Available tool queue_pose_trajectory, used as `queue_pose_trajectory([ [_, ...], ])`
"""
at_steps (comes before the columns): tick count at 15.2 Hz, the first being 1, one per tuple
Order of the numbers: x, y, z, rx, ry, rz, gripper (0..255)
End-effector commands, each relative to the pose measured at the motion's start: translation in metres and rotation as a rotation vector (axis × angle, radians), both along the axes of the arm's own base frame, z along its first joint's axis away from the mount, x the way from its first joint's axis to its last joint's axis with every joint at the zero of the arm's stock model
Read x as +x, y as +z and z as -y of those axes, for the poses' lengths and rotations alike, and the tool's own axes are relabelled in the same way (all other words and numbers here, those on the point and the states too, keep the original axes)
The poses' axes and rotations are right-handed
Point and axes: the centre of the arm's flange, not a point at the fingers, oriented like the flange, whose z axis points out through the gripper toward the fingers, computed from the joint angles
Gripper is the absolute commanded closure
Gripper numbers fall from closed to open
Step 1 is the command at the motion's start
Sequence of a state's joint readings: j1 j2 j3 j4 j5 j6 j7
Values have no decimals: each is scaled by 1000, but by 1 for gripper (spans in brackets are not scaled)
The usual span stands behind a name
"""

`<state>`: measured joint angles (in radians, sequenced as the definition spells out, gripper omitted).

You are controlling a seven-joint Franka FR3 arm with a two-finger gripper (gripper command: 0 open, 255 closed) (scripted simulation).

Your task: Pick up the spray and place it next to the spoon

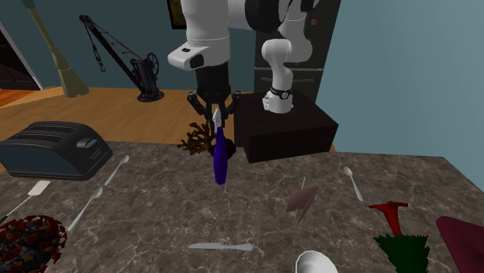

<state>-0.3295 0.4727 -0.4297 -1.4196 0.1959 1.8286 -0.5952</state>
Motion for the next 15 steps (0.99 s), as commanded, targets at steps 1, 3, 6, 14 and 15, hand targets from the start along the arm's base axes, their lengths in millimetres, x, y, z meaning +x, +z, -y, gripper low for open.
queue_pose_trajectory([
  [1, -1, 11, 1, 0, 0, 0, 255],
  [3, -1, 21, 1, 0, 0, 0, 255],
  [6, -1, 37, 1, 0, 0, 0, 255],
  [14, -11, 57, -51, 0, 0, 0, 255],
  [15, -14, 57, -64, 0, 0, 0, 255],
])
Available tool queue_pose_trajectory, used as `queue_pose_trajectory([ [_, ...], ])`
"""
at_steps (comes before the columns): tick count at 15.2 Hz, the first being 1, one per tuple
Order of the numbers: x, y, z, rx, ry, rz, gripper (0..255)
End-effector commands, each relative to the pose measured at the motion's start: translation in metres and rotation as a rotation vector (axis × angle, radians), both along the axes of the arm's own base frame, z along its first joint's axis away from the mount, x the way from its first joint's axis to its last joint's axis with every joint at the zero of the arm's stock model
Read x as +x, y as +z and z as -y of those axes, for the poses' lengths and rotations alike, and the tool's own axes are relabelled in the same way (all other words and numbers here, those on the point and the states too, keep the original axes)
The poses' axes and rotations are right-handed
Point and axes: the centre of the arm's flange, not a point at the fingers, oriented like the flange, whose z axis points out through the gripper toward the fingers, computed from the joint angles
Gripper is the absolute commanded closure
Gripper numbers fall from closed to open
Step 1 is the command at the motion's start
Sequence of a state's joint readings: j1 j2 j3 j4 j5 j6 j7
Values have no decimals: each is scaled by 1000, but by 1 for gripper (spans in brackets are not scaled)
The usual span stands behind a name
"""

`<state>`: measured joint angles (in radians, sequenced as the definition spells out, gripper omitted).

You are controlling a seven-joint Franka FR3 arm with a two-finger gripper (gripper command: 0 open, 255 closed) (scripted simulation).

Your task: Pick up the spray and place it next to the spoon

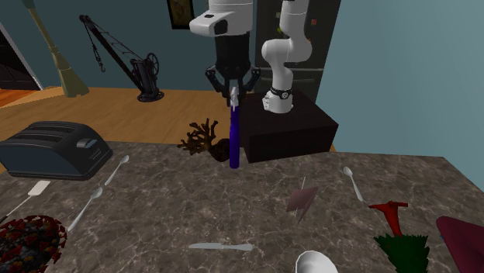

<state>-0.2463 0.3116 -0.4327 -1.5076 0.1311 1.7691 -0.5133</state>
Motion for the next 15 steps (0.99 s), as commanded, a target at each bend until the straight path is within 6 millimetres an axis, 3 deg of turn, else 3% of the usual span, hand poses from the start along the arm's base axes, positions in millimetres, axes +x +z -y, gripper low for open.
queue_pose_trajectory([
  [1, -6, 2, -25, 0, 0, 0, 255],
  [15, -43, 3, -206, 0, 0, 0, 255],
])
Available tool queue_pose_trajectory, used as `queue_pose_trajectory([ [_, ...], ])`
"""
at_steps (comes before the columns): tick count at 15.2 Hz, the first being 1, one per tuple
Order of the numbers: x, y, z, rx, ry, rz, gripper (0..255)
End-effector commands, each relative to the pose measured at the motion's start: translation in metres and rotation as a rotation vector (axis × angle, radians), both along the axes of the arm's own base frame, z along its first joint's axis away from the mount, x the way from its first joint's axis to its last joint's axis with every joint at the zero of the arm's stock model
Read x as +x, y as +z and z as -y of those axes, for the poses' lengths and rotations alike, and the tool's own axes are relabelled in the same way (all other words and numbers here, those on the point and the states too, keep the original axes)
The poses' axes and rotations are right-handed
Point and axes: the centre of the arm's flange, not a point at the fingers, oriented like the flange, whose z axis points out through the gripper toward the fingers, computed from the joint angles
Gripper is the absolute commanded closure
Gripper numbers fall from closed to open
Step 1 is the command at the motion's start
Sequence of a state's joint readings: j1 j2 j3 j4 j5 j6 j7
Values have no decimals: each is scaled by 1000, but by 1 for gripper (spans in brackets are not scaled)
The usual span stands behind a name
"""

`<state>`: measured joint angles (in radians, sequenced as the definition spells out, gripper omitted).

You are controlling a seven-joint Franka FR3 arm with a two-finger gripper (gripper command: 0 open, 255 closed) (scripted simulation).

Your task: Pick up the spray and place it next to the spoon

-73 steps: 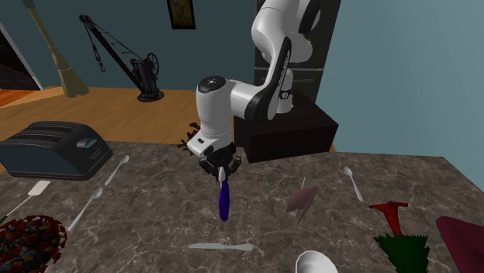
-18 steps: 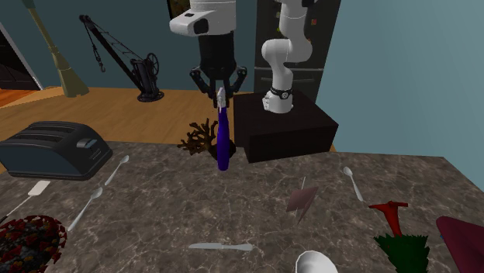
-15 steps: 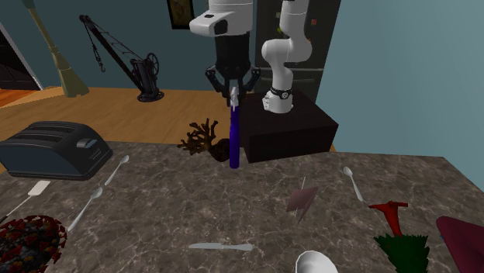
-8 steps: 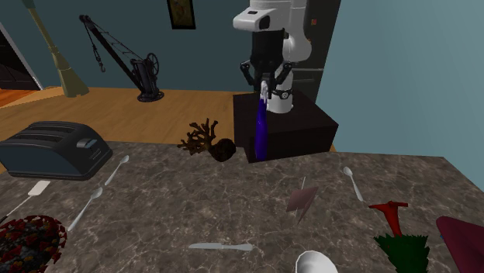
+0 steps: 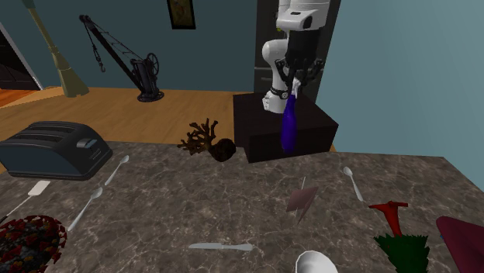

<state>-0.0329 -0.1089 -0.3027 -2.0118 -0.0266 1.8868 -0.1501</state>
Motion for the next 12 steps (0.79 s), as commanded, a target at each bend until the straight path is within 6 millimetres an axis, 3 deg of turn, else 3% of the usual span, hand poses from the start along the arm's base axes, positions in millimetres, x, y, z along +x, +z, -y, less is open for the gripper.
queue_pose_trajectory([
  [1, -8, 3, -28, -1, -1, 0, 255],
  [12, -38, 3, -170, -1, -1, 0, 255],
])
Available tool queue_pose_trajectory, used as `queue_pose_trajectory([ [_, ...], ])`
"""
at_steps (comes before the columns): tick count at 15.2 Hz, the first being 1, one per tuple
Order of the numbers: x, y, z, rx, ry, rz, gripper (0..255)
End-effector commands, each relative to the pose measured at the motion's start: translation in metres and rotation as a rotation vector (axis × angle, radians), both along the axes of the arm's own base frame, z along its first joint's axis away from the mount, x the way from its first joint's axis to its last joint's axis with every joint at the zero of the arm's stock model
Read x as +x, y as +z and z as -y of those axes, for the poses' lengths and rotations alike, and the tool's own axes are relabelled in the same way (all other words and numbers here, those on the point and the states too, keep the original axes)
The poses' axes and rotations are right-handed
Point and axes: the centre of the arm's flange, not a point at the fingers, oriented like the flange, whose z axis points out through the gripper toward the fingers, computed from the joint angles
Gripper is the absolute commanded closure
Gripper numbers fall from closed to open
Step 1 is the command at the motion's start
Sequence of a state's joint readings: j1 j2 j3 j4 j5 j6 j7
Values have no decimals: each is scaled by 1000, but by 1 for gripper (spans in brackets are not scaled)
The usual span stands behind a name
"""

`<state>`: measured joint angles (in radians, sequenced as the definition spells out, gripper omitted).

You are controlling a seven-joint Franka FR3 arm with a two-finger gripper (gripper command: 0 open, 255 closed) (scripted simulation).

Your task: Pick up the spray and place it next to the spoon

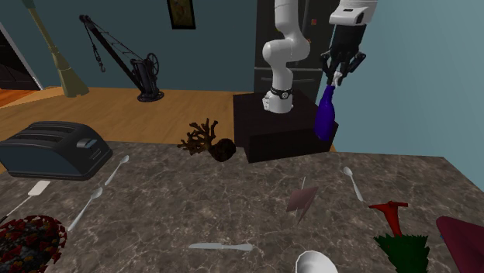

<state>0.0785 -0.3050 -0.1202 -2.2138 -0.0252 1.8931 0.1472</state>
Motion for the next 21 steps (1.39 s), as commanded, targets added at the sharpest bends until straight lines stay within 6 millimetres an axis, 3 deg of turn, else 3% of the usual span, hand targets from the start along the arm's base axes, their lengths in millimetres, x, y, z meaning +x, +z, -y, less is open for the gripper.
queue_pose_trajectory([
  [1, -7, 1, -28, 0, -1, 0, 255],
  [21, -60, 2, -287, 0, -1, 0, 255],
])
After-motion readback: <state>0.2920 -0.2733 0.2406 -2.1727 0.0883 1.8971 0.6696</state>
